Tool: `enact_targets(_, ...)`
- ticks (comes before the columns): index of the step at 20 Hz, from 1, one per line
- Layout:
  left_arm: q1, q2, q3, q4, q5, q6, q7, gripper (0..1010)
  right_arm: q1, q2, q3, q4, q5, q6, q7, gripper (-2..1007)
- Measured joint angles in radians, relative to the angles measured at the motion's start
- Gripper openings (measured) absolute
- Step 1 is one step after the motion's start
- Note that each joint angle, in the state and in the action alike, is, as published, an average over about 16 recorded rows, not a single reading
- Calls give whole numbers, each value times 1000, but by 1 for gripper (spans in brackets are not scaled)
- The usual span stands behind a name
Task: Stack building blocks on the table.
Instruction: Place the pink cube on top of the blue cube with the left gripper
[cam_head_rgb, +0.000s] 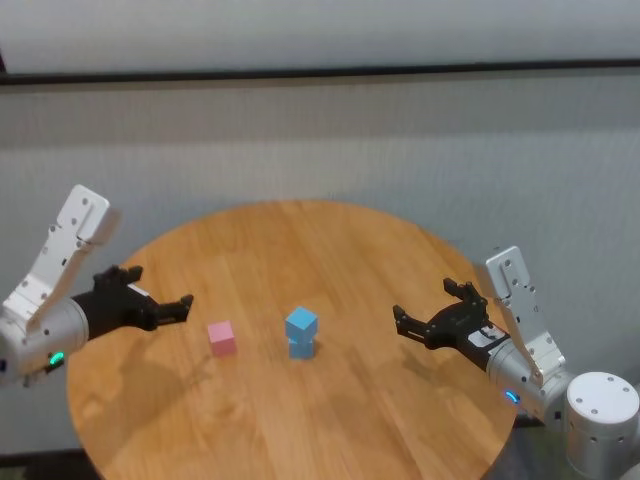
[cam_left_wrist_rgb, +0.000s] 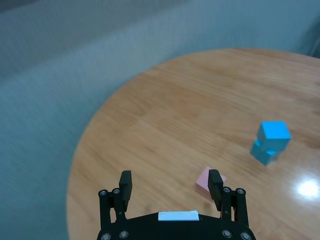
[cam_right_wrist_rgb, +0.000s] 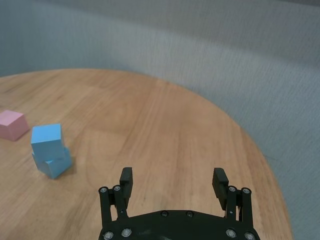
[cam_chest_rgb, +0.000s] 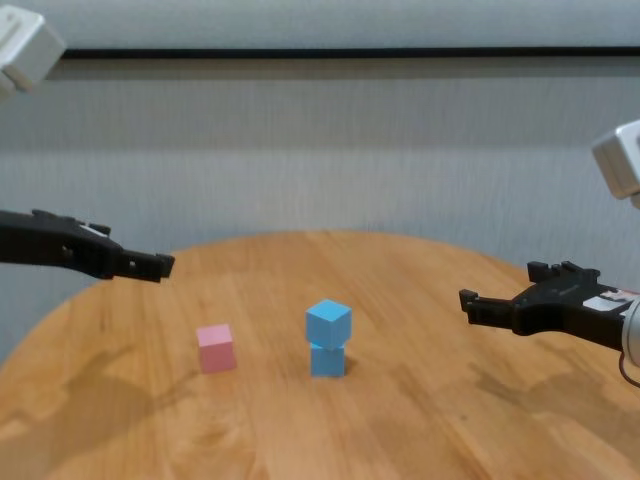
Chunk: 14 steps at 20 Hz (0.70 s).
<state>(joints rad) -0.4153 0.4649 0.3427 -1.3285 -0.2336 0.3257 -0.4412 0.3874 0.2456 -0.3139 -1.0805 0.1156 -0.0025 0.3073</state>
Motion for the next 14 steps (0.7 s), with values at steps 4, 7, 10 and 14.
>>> enact_targets(4, 7, -6, 6, 4, -4, 25, 2, 1000, 2, -1, -1, 2, 0, -1, 0, 1005)
enact_targets(7, 6, -14, 15, 19, -8, 39, 0, 1000, 3, -1, -1, 2, 1, -1, 1, 1005)
enact_targets(10, 2, -24, 25, 39, -10, 50, -3, 1000, 4, -1, -2, 3, 1, -1, 1, 1005)
enact_targets(14, -9, -39, 37, 71, -14, 60, -8, 1000, 5, -2, -2, 4, 1, -1, 1, 1005)
